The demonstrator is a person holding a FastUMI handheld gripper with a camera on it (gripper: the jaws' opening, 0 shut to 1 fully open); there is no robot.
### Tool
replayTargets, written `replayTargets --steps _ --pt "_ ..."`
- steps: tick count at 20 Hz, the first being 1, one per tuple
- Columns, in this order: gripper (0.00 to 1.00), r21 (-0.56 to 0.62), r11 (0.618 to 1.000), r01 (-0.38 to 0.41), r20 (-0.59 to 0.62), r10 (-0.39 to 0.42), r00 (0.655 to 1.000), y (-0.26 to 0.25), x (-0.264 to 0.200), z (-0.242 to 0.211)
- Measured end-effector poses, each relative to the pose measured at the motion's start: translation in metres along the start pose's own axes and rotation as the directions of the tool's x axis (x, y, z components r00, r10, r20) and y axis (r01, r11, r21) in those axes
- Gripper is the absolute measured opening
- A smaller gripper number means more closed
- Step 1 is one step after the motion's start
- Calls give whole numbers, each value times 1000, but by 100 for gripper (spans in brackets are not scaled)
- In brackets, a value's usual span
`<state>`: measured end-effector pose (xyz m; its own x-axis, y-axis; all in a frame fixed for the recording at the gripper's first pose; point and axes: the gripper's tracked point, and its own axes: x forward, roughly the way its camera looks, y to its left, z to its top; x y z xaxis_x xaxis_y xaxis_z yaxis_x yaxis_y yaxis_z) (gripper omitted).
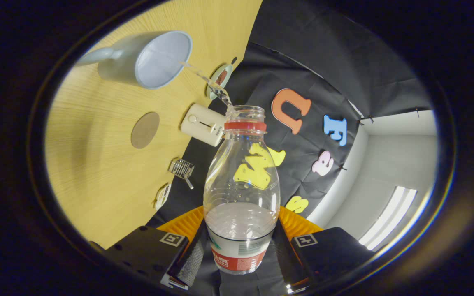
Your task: Take the bottle from table, then pour the juice into the cup, finally place the bottle on the coaster
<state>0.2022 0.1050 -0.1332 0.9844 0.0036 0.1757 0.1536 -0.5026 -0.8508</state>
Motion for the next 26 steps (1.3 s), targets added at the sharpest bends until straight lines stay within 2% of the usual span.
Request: replayTargets --steps 13,26 --pt "81 -75 994 81 22 -79 997 -22 2 4" --pt "81 -173 973 155 73 -145 987 -31 3 24"
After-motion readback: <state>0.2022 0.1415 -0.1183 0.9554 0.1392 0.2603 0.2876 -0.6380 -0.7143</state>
